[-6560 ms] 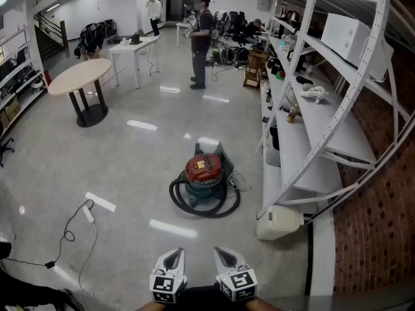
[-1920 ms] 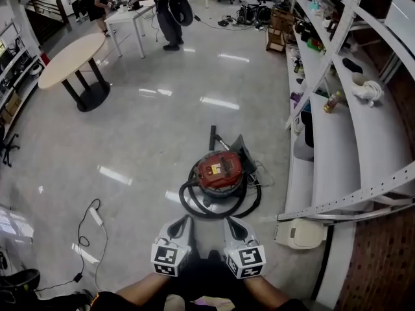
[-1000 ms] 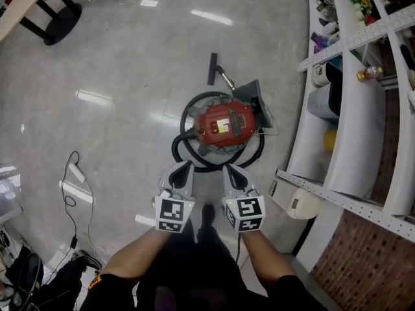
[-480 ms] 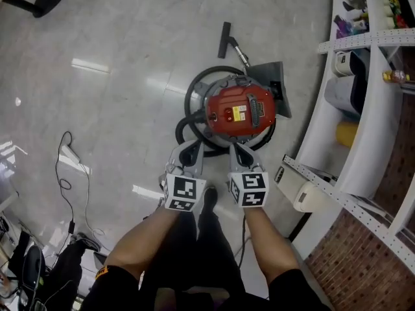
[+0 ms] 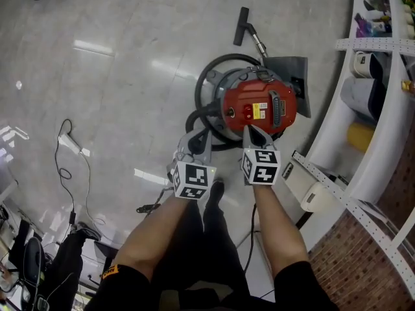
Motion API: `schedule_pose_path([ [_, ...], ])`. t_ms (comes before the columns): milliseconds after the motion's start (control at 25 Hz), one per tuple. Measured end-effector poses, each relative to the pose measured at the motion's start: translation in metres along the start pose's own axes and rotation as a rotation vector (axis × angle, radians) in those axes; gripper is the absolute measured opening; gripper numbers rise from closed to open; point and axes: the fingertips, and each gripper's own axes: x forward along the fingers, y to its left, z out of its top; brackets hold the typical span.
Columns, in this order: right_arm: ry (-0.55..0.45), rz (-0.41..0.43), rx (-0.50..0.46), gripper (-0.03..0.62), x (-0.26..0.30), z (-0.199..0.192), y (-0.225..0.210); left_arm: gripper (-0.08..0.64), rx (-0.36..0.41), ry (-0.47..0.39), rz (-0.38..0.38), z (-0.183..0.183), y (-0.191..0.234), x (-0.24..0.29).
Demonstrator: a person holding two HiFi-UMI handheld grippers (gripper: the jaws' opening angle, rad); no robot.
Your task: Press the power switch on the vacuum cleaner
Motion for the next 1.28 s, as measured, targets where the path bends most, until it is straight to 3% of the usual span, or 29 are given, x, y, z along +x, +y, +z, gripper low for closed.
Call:
schedule_pose_path([
  [440,0.055,-0.086,0.076,-0.009,0.052,0.001,-0.034,0.015,0.026,0.061,-0.027,-0.020,0.001,0.024],
  [1080,0.122,-0.080,0.065,-0.008,0.085,-0.006,-0.048,0.014,0.030,0.075,-0.043,-0.025,0.006,0.039],
  [1280,0.153,-0.075,0.102,-0.008,0.091,-0.003,-0.051,0.014,0.028,0.072,-0.047,-0.022,0.002,0.033],
])
